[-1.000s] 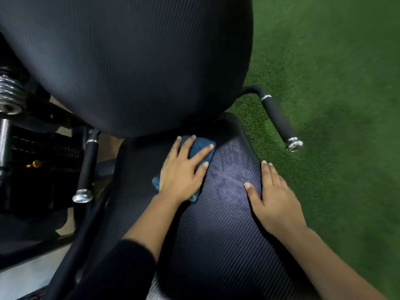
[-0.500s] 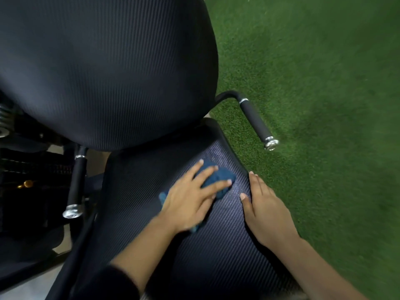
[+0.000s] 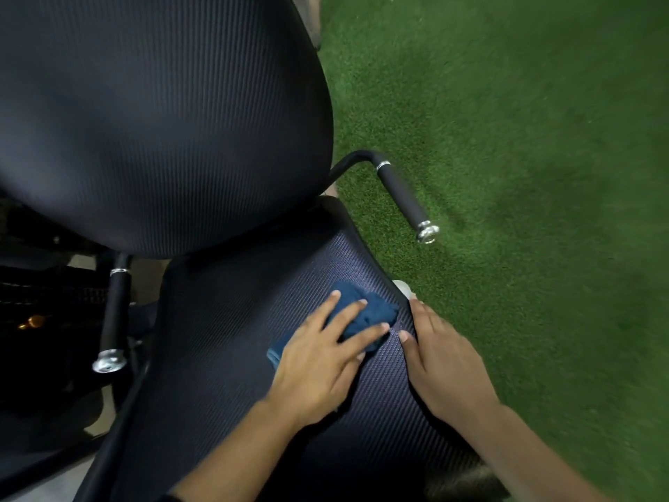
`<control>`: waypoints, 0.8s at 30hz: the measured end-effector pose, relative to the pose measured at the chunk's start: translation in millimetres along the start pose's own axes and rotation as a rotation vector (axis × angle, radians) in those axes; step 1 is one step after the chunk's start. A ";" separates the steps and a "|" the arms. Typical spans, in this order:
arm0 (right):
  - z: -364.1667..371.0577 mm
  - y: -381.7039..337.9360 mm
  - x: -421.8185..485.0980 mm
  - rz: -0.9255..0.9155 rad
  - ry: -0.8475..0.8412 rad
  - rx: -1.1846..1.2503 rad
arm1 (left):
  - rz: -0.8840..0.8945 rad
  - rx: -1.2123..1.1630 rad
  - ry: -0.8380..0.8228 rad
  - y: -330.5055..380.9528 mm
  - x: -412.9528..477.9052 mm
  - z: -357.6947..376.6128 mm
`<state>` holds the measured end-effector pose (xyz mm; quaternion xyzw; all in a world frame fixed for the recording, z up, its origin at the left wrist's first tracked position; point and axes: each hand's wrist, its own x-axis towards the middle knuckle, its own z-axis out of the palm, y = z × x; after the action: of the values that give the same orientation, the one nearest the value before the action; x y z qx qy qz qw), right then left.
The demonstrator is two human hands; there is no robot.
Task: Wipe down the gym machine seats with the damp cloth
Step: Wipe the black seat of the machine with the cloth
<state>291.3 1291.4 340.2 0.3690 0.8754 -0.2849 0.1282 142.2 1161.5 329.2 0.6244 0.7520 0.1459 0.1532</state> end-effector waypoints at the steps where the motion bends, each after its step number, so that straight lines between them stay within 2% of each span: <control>1: 0.0 0.9 -1.1 0.000 -0.005 -0.005 | 0.027 -0.019 -0.011 -5.6 4.4 -2.1; 4: -0.2 1.2 -0.3 -0.008 0.000 -0.022 | 0.080 0.021 -0.020 -40.5 44.6 0.8; 8: 1.3 0.9 1.8 -0.023 -0.002 -0.027 | -0.231 0.071 0.061 -64.4 107.8 4.9; 10: 2.4 1.4 1.2 -0.018 0.010 -0.020 | -0.322 0.074 0.073 -57.1 117.3 8.7; 13: 3.1 1.0 0.4 -0.013 0.019 -0.016 | -0.224 0.043 0.108 -30.6 86.2 8.8; 17: 3.3 1.9 1.0 -0.009 0.025 -0.023 | -0.102 -0.025 0.037 9.9 7.8 4.2; 21: -0.2 1.8 -2.6 -0.009 0.026 -0.030 | 0.015 0.038 0.013 -23.0 18.5 -0.2; 22: -1.1 2.1 -3.6 -0.012 0.022 -0.035 | -0.019 0.061 0.036 -38.5 32.8 1.8; 24: -2.0 1.8 -5.7 -0.012 0.012 -0.045 | -0.212 0.069 0.087 -61.0 58.9 2.0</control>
<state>296.6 1290.4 343.6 0.3623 0.8846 -0.2636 0.1294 78.2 1208.6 299.5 0.5394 0.8242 0.1298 0.1135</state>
